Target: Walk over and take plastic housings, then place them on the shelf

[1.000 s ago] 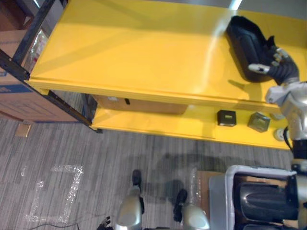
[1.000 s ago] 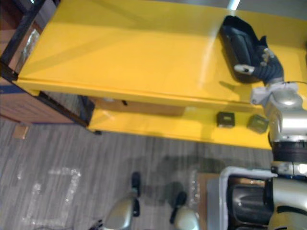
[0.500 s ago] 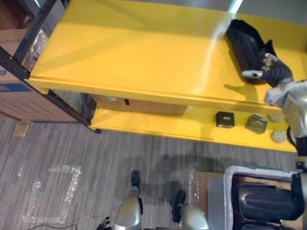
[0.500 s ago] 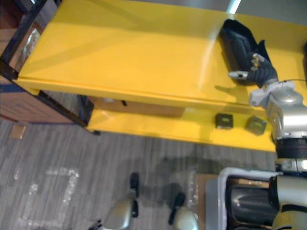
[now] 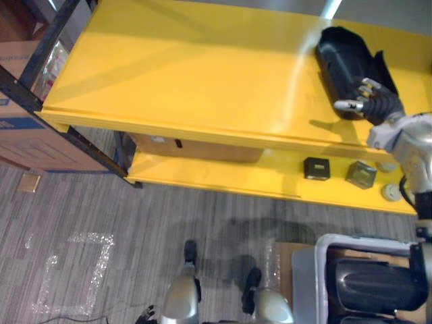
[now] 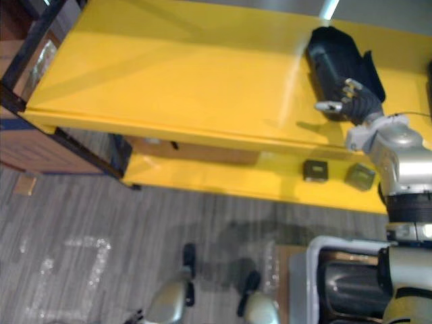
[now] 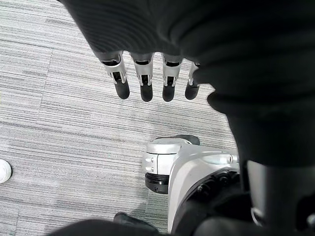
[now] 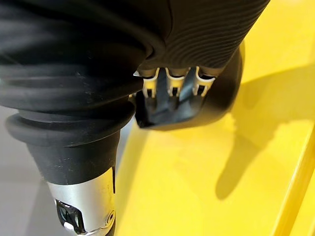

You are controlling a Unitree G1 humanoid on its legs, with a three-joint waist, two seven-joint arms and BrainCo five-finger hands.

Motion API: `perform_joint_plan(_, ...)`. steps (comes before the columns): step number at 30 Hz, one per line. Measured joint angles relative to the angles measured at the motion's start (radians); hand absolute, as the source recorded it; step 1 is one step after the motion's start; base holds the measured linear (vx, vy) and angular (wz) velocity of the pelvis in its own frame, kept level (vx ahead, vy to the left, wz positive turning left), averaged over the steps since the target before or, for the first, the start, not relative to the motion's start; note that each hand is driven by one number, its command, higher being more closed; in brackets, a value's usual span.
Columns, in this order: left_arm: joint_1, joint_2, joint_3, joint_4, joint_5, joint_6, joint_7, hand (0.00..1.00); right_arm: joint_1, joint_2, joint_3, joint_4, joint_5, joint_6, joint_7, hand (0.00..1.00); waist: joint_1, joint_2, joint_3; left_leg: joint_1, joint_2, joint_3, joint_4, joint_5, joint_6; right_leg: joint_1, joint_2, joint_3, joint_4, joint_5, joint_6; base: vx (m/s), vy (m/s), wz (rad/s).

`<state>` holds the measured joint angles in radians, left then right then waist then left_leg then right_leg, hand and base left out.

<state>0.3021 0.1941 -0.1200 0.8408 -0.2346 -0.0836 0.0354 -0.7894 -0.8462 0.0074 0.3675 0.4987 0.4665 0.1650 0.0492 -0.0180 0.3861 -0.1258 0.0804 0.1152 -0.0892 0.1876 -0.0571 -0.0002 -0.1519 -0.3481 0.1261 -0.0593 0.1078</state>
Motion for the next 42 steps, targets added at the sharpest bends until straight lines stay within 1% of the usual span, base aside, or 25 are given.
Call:
perform_joint_plan(2, 0.000, 0.000, 0.000, 0.000, 0.000, 0.000, 0.000, 0.00, 0.000, 0.000, 0.000, 0.009, 0.001, 0.000, 0.010, 0.00, 0.001, 0.000, 0.000, 0.001, 0.000, 0.000, 0.000, 0.000, 0.000, 0.000, 0.000, 0.000, 0.000, 0.000, 0.000, 0.00, 0.000, 0.00)
perform_joint_plan(12, 0.000, 0.000, 0.000, 0.000, 0.000, 0.000, 0.000, 0.00, -0.017, 0.002, 0.002, 0.053, 0.005, -0.006, 0.015, 0.00, 0.006, 0.001, -0.001, 0.002, -0.001, 0.000, 0.000, 0.000, 0.000, 0.000, -0.001, 0.001, 0.003, 0.000, 0.000, 0.00, 0.000, 0.00)
perform_joint_plan(17, 0.000, -0.001, -0.001, 0.000, -0.001, 0.000, 0.000, 0.00, -0.020, 0.002, 0.007, 0.087, 0.050, -0.016, 0.008, 0.00, 0.010, 0.006, -0.015, 0.002, -0.002, 0.000, 0.000, 0.000, 0.000, 0.000, -0.002, 0.001, 0.002, 0.000, 0.000, 0.00, 0.000, 0.00)
perform_joint_plan(21, 0.000, -0.004, -0.001, 0.000, -0.001, 0.004, -0.001, 0.00, -0.021, 0.005, 0.022, 0.099, 0.117, -0.018, 0.008, 0.00, 0.015, 0.014, -0.026, 0.002, -0.001, -0.001, 0.000, 0.000, 0.000, 0.000, -0.001, 0.000, 0.004, 0.000, 0.000, 0.00, 0.000, 0.00)
perform_joint_plan(27, 0.000, -0.004, -0.001, 0.000, -0.001, 0.005, -0.001, 0.00, -0.041, 0.024, 0.022, 0.133, 0.145, -0.024, 0.010, 0.00, 0.018, 0.015, -0.026, 0.003, -0.001, -0.002, 0.000, 0.002, 0.001, 0.000, -0.002, 0.000, 0.006, 0.000, 0.000, 0.00, 0.000, 0.00)
perform_joint_plan(32, -0.001, -0.004, -0.001, 0.000, -0.001, 0.005, -0.001, 0.00, -0.061, 0.044, 0.022, 0.179, 0.166, -0.044, 0.007, 0.00, 0.023, 0.015, -0.026, 0.003, -0.003, -0.006, 0.000, 0.003, 0.002, 0.001, -0.003, -0.002, 0.010, 0.000, 0.000, 0.00, 0.000, 0.00)
perform_joint_plan(33, -0.001, -0.004, -0.001, 0.000, -0.001, 0.005, -0.001, 0.00, -0.065, 0.048, 0.022, 0.193, 0.172, -0.054, 0.007, 0.00, 0.024, 0.015, -0.026, 0.003, -0.003, -0.007, 0.000, 0.003, 0.002, 0.001, -0.003, -0.003, 0.010, 0.000, 0.000, 0.00, 0.000, 0.00)
perform_joint_plan(39, -0.001, -0.006, -0.001, -0.005, -0.001, 0.005, -0.001, 0.00, -0.077, 0.070, 0.022, 0.208, 0.199, -0.072, -0.018, 0.00, 0.026, 0.018, -0.025, 0.003, -0.003, -0.009, 0.000, 0.003, 0.002, 0.001, -0.004, -0.004, 0.012, -0.002, -0.002, 0.00, 0.000, 0.00)
perform_joint_plan(42, -0.003, -0.006, -0.001, -0.005, -0.001, 0.004, -0.001, 0.00, -0.083, 0.077, 0.022, 0.212, 0.203, -0.078, -0.052, 0.00, 0.028, 0.025, -0.024, 0.002, -0.003, -0.011, 0.000, 0.003, 0.002, 0.001, -0.004, -0.005, 0.014, -0.003, -0.002, 0.00, 0.000, 0.00)
